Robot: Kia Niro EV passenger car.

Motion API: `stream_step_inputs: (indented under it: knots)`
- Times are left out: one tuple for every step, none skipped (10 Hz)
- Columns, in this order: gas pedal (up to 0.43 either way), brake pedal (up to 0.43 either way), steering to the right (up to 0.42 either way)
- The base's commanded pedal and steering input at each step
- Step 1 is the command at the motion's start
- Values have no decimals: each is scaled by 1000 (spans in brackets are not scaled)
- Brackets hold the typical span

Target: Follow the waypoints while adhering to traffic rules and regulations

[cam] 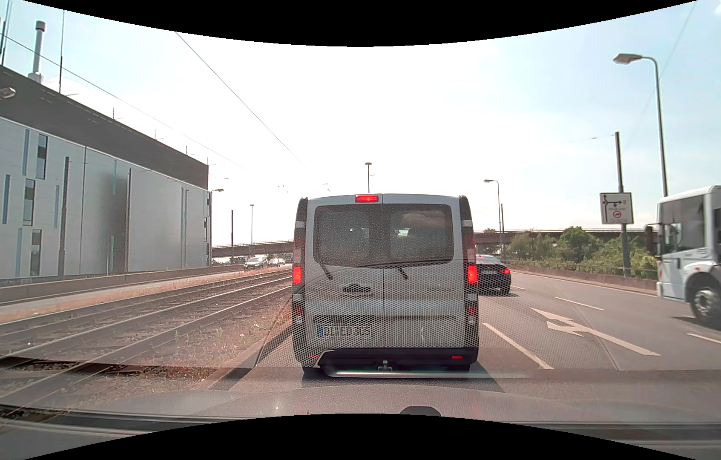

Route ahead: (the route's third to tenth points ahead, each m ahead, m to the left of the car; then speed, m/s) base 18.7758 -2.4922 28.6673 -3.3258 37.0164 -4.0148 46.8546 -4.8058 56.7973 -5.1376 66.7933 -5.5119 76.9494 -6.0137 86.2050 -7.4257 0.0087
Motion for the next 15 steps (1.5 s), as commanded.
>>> stream_step_inputs:
  knots:
    - [0, 299, -14]
    - [0, 293, -14]
    - [0, 287, -14]
    - [0, 287, -14]
    - [0, 287, -14]
    - [0, 287, -14]
    - [0, 293, -14]
    - [0, 299, -14]
    - [0, 299, -14]
    - [0, 299, -14]
    - [0, 299, -14]
    - [0, 299, -14]
    - [0, 299, -14]
    - [0, 299, -14]
    - [0, 299, -14]
